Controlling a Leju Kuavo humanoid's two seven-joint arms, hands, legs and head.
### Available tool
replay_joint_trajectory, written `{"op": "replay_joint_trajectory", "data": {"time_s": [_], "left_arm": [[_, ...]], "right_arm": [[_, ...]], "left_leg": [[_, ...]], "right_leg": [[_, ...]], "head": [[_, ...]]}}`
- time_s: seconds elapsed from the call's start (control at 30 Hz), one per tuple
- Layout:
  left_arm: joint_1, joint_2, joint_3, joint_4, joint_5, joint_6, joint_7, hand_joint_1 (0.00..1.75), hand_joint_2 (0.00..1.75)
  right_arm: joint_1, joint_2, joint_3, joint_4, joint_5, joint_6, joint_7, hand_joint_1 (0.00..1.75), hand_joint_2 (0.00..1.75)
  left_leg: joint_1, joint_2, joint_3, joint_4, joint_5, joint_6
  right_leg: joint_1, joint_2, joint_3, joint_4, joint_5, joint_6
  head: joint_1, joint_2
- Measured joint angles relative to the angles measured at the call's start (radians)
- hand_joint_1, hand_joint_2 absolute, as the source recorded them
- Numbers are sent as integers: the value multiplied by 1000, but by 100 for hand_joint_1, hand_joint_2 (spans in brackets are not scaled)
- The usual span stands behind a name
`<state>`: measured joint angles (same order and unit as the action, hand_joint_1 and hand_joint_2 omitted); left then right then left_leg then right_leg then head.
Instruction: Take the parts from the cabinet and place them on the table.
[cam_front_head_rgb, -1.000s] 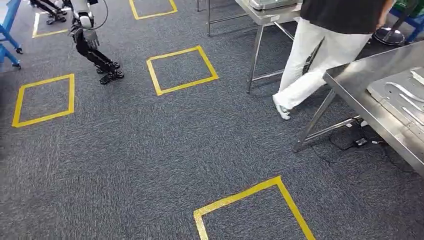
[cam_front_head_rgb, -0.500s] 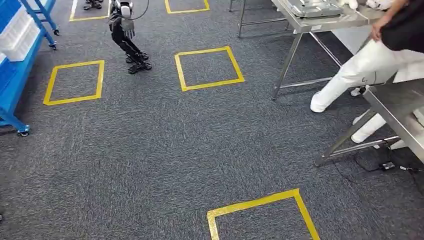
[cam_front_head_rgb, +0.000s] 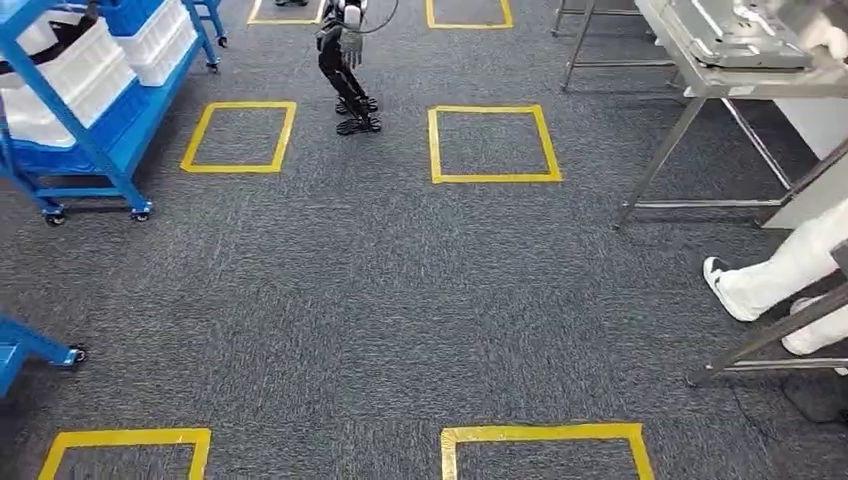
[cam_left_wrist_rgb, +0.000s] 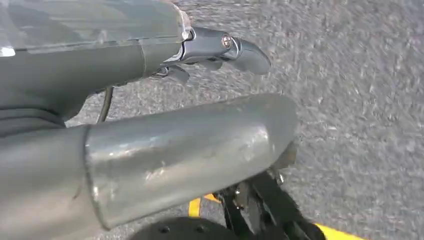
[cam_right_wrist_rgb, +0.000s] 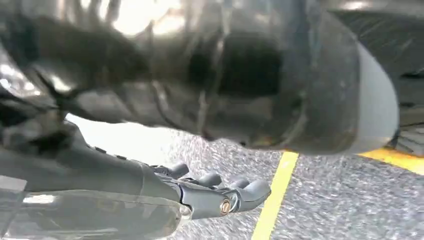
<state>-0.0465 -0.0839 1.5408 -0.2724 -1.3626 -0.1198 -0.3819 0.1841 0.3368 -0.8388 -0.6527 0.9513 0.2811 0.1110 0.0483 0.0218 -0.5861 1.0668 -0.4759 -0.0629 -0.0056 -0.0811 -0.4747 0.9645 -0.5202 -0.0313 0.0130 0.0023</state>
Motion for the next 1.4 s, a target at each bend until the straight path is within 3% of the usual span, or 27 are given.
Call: {"op": "replay_joint_trajectory", "data": {"time_s": [0.03, 0.07, 0.1, 0.2, 0.27, 0.3, 0.37, 0.43, 0.5, 0.53, 0.57, 0.7, 0.73, 0.77, 0.8, 0.87, 0.9, 0.93, 1.0, 1.03, 1.07, 1.2, 1.23, 1.27, 1.3, 1.37, 1.4], "left_arm": [[-2, 0, 0, 0, 0, 0, 0, 0, 0], [-6, -6, 0, 4, -1, 0, -1, 0, 0], [-6, -3, 0, 4, -1, 3, -1, 0, 0], [-1, 0, 0, 4, -1, 5, -1, 0, 0], [0, 0, 0, 4, -1, 6, -1, 0, 0], [-1, 1, 0, 4, -1, 6, -1, 0, 0], [-4, 1, 0, 4, -1, 7, -1, 0, 0], [-2, 1, 0, 4, -1, 9, -1, 0, 0], [-1, 1, 0, 4, -2, 12, -1, 0, 0], [-2, 1, 0, 4, -3, 12, -1, 0, 0], [-4, 0, 0, 4, -4, 12, -1, 0, 0], [5, 5, -1, 3, -10, 13, -4, 0, 0], [7, 9, -1, 3, -11, 13, -5, 0, 0], [8, 9, -1, 3, -13, 11, -6, 0, 0], [3, 11, -1, 2, -13, 11, -7, 0, 0], [-3, 17, -3, 0, -13, 7, -10, 0, 0], [-3, 20, -5, 0, -13, 7, -13, 0, 0], [0, 21, -6, -1, -13, 6, -13, 0, 0], [3, 25, -7, -1, -13, 4, -13, 0, 0], [3, 28, -8, -2, -13, 3, -14, 0, 0], [0, 28, -9, -2, -13, 1, -15, 0, 0], [7, 31, -15, -4, -15, -1, -15, 0, 0], [7, 32, -15, -5, -15, -1, -15, 0, 0], [7, 32, -16, -5, -16, -2, -16, 0, 0], [4, 32, -18, -5, -16, -2, -15, 0, 0], [-1, 32, -20, -7, -16, -3, -15, 0, 0], [-1, 32, -21, -8, -16, -3, -15, 0, 0]], "right_arm": [[-3, -1, -4, 2, 8, 0, -3, 0, 0], [-5, -7, -11, 3, 13, 0, -4, 0, 0], [-6, -6, -15, 5, 16, 0, -8, 0, 0], [-18, -5, -18, 6, 21, 0, -11, 0, 0], [-17, -6, -21, 7, 21, 0, -13, 0, 0], [-17, -6, -24, 8, 21, 1, -13, 0, 0], [-17, -6, -31, 11, 23, 6, -13, 0, 0], [-16, -6, -34, 12, 26, 12, -14, 0, 0], [-16, -7, -37, 12, 33, 26, -15, 0, 0], [-16, -7, -40, 12, 37, 31, -17, 0, 0], [-15, -9, -46, 13, 41, 35, -17, 0, 0], [-27, -10, -51, 19, 50, 51, -33, 0, 0], [-29, -11, -51, 22, 50, 53, -35, 0, 0], [-29, -11, -52, 26, 53, 55, -40, 0, 0], [-28, -11, -52, 33, 53, 56, -42, 0, 0], [-29, -14, -55, 49, 57, 50, -51, 0, 0], [-35, -17, -56, 60, 59, 44, -53, 0, 0], [-42, -22, -58, 77, 61, 30, -56, 0, 0], [-56, -30, -59, 106, 61, 8, -67, 0, 0], [-62, -34, -59, 122, 61, -3, -71, 0, 0], [-67, -39, -60, 134, 62, -6, -72, 0, 0], [-83, -50, -60, 164, 62, -15, -73, 0, 0], [-86, -52, -60, 167, 62, -16, -74, 0, 0], [-87, -56, -60, 174, 62, -19, -75, 0, 0], [-87, -58, -61, 182, 62, -21, -79, 0, 0], [-87, -66, -61, 195, 62, -21, -83, 0, 0], [-87, -69, -62, 201, 62, -22, -85, 0, 0]], "left_leg": [[2, 33, 29, -64, 0, -10], [-7, 34, 28, -52, 1, -1], [-8, 17, 26, -44, -3, 26], [-17, -4, 23, -47, -3, 51], [-17, -17, 24, -54, 2, 63], [-20, -25, 20, -54, 4, 70], [-28, -47, 15, -53, 6, 75], [-34, -74, 17, -53, 6, 76], [-35, -103, 23, -53, 6, 76], [-35, -116, 25, -54, 6, 76], [-38, -127, 23, -52, 6, 73], [-32, -169, 11, -61, 17, 52], [-35, -147, 10, -51, 10, 52], [-41, -90, -3, -24, -15, 50], [-40, -55, -35, 40, -60, 47], [-36, -36, -100, 188, -129, 38], [-35, -32, -118, 233, -140, 34], [-34, -29, -113, 231, -126, 30], [-32, -16, -41, 106, -58, 26], [-31, 11, 20, 3, -18, 27], [-34, 54, 49, -62, -21, 36], [-44, 17, 43, -62, -11, 62], [-32, 6, 51, -75, -1, 73], [-32, -1, 51, -79, 3, 76], [-32, -10, 47, -78, 7, 84], [-33, -30, 40, -78, 11, 90], [-33, -45, 37, -77, 12, 89]], "right_leg": [[-3, -12, -2, 19, -13, 12], [6, -15, -4, 28, -25, 23], [4, -21, -4, 34, -27, 27], [-8, -34, 4, 33, -31, 42], [-14, 47, -21, 92, -84, 47], [-13, 66, -60, 170, -128, 43], [-10, 75, -145, 332, -188, 37], [-3, 78, -161, 342, -152, 25], [6, 95, -101, 195, -50, 7], [11, 125, -64, 106, -3, -2], [15, 168, -50, 71, -6, -10], [17, 133, -44, 50, -2, -12], [2, 117, -39, 31, 9, -14], [6, 106, -35, 22, 12, -17], [9, 89, -35, 22, 14, -22], [14, 55, -37, 23, 13, -24], [14, 39, -39, 24, 11, -25], [14, 26, -39, 27, 9, -24], [11, 3, -39, 33, 3, -19], [11, -10, -37, 38, -1, -15], [14, -22, -34, 43, -7, -9], [15, -50, -27, 43, -10, 9], [16, -42, -27, 47, -16, 18], [10, 14, -33, 66, -34, 25], [7, 55, -59, 122, -78, 26], [2, 76, -131, 279, -158, 30], [1, 77, -161, 340, -175, 32]], "head": [[0, 0], [0, 0], [0, 0], [0, 0], [0, 0], [0, 0], [0, 0], [0, 0], [0, 0], [0, 0], [0, 0], [0, 0], [0, 0], [0, 0], [0, 0], [0, 0], [0, 0], [-1, 0], [-1, 0], [-1, 0], [0, 0], [-1, 0], [0, 0], [0, 0], [0, 0], [0, 0], [0, 0]]}}
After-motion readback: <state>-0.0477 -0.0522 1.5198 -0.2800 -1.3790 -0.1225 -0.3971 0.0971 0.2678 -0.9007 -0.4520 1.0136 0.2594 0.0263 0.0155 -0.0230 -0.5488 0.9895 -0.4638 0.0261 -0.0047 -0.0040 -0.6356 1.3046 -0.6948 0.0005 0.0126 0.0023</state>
